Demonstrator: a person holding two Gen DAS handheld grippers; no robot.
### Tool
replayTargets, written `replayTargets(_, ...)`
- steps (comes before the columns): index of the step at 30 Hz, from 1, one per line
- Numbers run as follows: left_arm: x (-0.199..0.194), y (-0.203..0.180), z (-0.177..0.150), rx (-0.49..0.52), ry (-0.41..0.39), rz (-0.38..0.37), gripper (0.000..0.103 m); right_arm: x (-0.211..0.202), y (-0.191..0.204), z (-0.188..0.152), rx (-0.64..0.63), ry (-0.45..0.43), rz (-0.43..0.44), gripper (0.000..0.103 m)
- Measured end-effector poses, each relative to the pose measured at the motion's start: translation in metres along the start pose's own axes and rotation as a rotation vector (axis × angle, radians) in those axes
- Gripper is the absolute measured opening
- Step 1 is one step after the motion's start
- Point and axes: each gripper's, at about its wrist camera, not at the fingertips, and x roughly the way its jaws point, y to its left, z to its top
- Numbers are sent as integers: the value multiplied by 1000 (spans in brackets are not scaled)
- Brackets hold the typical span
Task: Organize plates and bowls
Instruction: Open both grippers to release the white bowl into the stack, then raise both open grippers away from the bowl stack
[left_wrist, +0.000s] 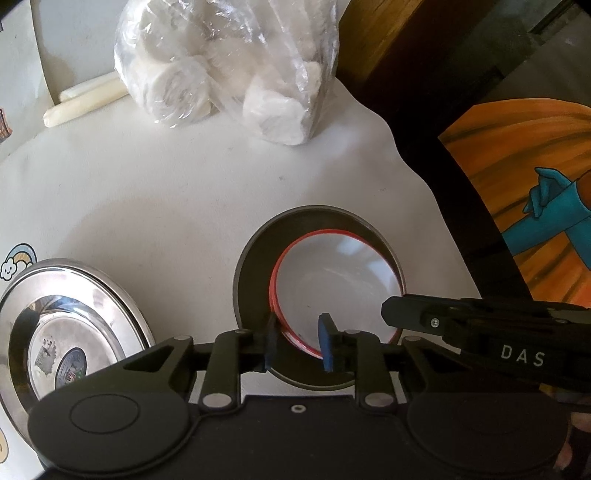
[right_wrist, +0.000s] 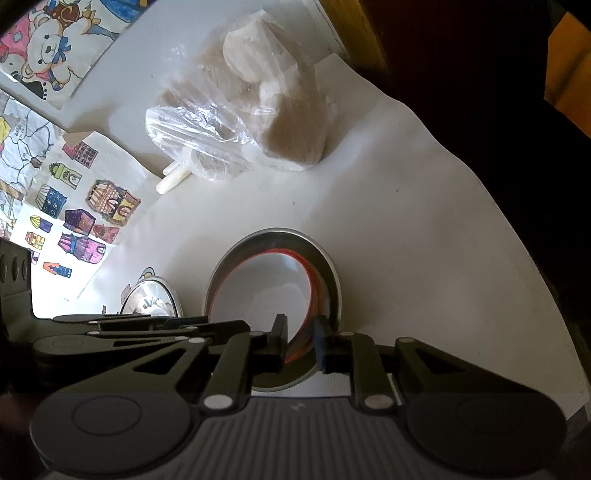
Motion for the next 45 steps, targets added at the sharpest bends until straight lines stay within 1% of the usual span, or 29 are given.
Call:
replayTargets(1, -1, 0, 0, 2, -2, -1, 26, -1, 0, 0, 1, -3, -2, 23)
replayTargets(3, -3, 0, -1, 4, -8, -8, 30, -3, 0, -1, 3, -7, -6, 25)
replayTargets(5, -7, -1, -2, 4, -20, -19, 41, -6, -1, -3, 9, -14, -8, 29)
replayTargets(7, -11, -1, -4, 8, -34, -26, 49, -10, -1, -4, 13, -24, -6, 30)
replayTargets(13, -27, 3, -10, -8, -75, -30, 63, -22, -3, -7, 21, -51, -10, 39)
replayTargets(15, -31, 5, -11, -17, -90, -28, 70, -26, -4, -9, 26, -62, -15, 46)
replayTargets(16, -33, 7, -11, -20, -97, -22, 76, -28, -4, -9, 29, -66, -19, 52)
replayTargets(17, -36, 9, -12, -21, -104, -12, 82, -30, -5, -10, 34, -71, -25, 61)
replayTargets(18, -37, 10, -12, -22, -113, 8, 85, -32, -6, -11, 37, -75, -31, 68)
replayTargets(19, -39, 12, -12, -19, -120, 28, 90, -34, -7, -12, 40, -79, -38, 81)
replayTargets(20, -39, 14, -13, -14, -127, 58, 95, -35, -8, -13, 42, -81, -41, 90)
replayTargets(21, -40, 15, -13, -9, -131, 85, 96, -36, -8, -13, 44, -80, -43, 93)
replayTargets(23, -39, 19, -12, -3, -130, 123, 102, -37, -10, -15, 50, -75, -53, 101)
replayTargets(26, -37, 25, -12, -9, -118, 156, 102, -37, -12, -19, 47, -69, -73, 103)
replayTargets(35, -35, 37, -13, -6, -111, 206, 102, -31, -19, -26, 30, -40, -166, 103)
replayTargets(45, -28, 42, -5, 18, -86, 275, 102, -24, -26, -24, 26, -37, -227, 103)
